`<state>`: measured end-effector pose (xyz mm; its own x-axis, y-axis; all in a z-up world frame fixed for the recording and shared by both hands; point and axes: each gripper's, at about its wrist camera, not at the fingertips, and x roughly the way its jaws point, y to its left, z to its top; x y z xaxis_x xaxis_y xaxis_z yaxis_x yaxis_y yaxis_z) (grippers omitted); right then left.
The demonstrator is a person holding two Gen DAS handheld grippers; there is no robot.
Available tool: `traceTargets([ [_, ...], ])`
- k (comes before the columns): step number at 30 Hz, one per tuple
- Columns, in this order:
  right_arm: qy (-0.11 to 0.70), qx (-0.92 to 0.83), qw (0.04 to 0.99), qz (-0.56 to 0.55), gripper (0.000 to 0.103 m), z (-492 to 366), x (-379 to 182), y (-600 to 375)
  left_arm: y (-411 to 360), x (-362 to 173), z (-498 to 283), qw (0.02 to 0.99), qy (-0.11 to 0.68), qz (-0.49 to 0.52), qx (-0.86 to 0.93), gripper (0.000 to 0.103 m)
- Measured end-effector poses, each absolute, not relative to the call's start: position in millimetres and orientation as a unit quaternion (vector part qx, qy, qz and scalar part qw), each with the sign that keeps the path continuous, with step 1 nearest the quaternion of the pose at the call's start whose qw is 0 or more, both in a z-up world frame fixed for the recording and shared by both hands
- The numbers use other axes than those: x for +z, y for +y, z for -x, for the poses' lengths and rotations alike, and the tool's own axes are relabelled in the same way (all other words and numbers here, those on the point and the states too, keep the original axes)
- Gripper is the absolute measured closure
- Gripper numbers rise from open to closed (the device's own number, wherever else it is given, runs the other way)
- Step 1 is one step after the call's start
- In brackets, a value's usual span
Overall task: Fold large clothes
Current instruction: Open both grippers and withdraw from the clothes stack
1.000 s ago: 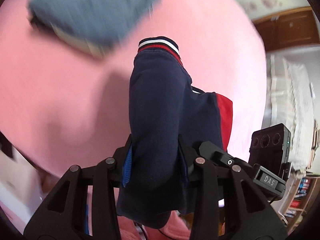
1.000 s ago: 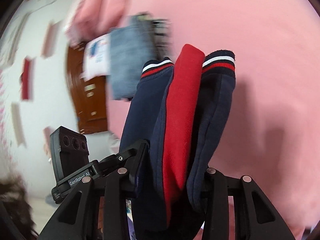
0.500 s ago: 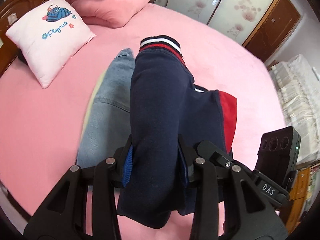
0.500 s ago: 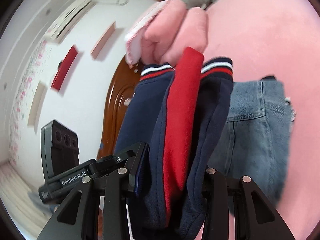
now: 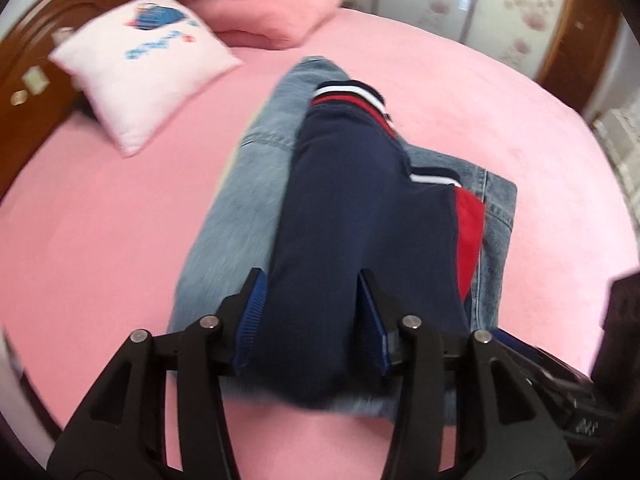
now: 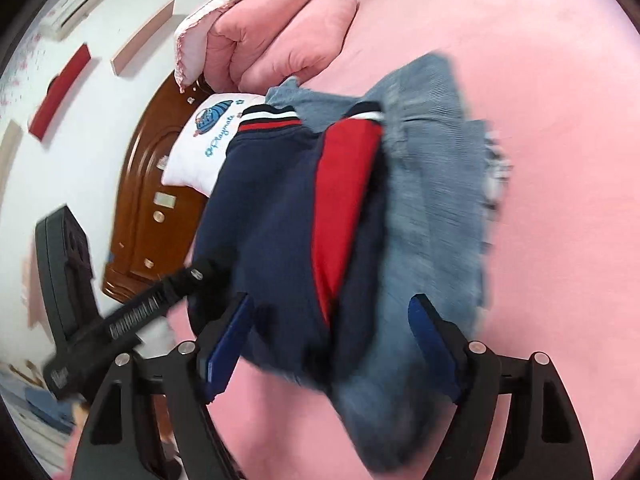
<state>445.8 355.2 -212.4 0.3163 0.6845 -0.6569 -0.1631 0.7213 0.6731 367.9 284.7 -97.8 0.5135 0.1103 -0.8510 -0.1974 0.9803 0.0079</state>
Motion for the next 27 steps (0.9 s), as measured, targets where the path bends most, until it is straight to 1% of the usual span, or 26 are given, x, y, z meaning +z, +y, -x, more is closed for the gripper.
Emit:
traceTargets([
  [2,0.523,0.264,0.773,-0.243,0.022,-423.3,-211.9,336.8,277.4,-96.2,-353.3,0.872,0.476,0.031,0.11,0.058],
  [4,0.527,0.245,0.772,-0.255,0.022,-386.1,-209.1,289.2,272.7,-99.6,-338.7,0.871,0.477,0.014,0.12,0.058],
  [7,0.541,0.176,0.773,-0.28,0.007,-331.5,-216.4,242.4,259.3,-99.5,-296.5,0.871,0.469,-0.003,0.143,0.058],
  [8,0.546,0.161,0.77,-0.287,0.005,-313.9,-220.4,229.6,254.3,-99.3,-278.2,0.868,0.473,-0.003,0.151,0.058],
  [13,0.607,0.104,0.746,-0.255,0.005,-239.1,-239.8,171.9,222.3,-116.3,-200.7,0.838,0.519,0.009,0.166,0.058],
  [16,0.628,0.075,0.733,-0.251,0.004,-187.3,-237.9,131.6,194.6,-120.2,-158.5,0.827,0.543,0.007,0.145,0.058],
  [21,0.643,0.006,0.743,-0.188,0.001,-116.3,-217.9,62.8,132.8,-116.6,-102.0,0.806,0.579,-0.024,0.12,0.058],
  [27,0.627,-0.046,0.768,-0.118,0.0,-57.1,-173.2,-15.7,51.8,-80.1,-51.3,0.819,0.569,0.015,0.072,0.058],
])
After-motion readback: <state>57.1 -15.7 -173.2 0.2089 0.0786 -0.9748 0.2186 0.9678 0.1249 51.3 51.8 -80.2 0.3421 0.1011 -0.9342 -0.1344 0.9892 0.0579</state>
